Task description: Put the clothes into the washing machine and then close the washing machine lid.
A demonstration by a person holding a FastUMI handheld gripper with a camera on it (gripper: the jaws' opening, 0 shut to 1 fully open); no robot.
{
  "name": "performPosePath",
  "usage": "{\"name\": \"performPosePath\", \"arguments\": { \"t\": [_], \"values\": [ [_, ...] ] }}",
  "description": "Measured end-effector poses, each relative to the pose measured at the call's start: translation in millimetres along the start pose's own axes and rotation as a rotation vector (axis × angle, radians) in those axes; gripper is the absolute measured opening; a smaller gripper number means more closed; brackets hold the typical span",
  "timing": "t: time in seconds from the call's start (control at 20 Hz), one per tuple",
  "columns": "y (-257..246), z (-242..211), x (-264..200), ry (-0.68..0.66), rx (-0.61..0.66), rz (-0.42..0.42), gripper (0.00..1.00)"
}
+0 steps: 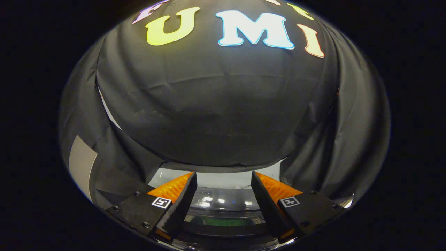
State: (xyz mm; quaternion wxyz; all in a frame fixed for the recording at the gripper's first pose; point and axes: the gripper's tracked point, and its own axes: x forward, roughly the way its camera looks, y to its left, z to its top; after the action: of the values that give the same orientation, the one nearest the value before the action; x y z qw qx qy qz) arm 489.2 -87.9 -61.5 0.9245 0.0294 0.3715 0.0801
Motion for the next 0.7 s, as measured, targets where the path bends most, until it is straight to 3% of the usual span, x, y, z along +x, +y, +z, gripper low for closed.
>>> {"name": "performPosePath", "arguments": {
  "t": [0.7],
  "values": [
    [2, -35, -33, -0.081, -0.003, -0.006, 0.97]
  ]
}}
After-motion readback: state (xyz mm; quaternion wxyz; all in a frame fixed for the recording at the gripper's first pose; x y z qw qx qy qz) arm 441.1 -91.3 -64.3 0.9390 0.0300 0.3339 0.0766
